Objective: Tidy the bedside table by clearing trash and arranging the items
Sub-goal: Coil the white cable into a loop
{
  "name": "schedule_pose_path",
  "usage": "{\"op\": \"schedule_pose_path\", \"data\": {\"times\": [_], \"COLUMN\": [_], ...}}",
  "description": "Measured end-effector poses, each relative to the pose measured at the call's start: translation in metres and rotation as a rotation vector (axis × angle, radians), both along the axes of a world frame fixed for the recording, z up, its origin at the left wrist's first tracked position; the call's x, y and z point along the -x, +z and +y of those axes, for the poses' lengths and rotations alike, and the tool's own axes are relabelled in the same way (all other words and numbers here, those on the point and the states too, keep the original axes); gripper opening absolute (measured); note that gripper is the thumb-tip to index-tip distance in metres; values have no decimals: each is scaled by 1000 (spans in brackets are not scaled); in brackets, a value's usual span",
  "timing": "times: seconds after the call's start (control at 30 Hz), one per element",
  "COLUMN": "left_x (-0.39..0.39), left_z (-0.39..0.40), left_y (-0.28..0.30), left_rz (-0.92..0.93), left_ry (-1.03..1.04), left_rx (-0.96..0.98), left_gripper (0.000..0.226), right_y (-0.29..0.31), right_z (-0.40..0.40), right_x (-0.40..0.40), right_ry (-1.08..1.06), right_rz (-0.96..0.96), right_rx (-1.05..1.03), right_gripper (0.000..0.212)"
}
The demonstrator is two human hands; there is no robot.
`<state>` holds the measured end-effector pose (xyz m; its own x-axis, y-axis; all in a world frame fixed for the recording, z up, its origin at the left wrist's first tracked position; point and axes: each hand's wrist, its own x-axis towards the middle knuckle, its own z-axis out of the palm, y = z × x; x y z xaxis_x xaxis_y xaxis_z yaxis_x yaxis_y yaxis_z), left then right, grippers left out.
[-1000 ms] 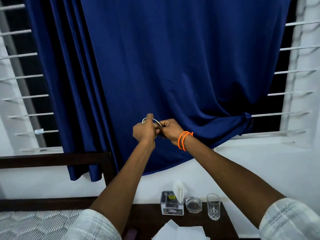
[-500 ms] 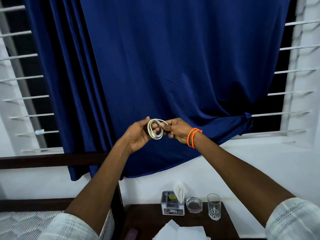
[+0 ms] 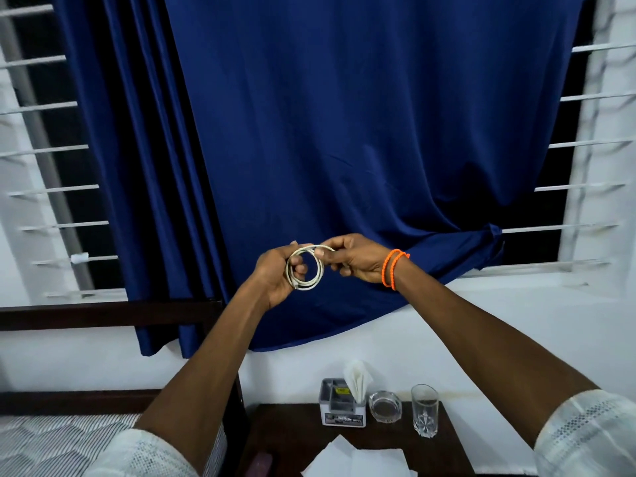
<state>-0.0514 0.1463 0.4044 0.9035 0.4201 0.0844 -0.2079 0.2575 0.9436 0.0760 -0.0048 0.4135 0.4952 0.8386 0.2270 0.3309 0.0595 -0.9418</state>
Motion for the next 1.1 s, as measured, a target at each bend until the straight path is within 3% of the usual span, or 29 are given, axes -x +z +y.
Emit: {"op": "schedule_pose_path", "data": {"times": [0.17,0.4,0.73,0.93,1.1], "left_x": [-2,-6,-1,-4,-3], "left_z": [-9,-11,-11,-9,-5], "left_y": [0,-7,-12,-13,-16], "left_rz": [56,81,21,-87,-96], "left_ry": [75,23,-72,-56,-48], "left_rx": [-96,-226,-259,-106,-63], "left_gripper": [43,55,47,22,22], "right_y": [0,-1,-6,-11,-9], "right_z": [6,21,19,12,8], "right_x": [0,-4,-6,-1,-5], "right_ry": [-218,-325,-386,-236,-216], "right_rz": [-288,-373,-305,-168,-223], "right_rx": [-81,-151,-157,-9,129], "right_gripper": [36,26,25,30,31]}}
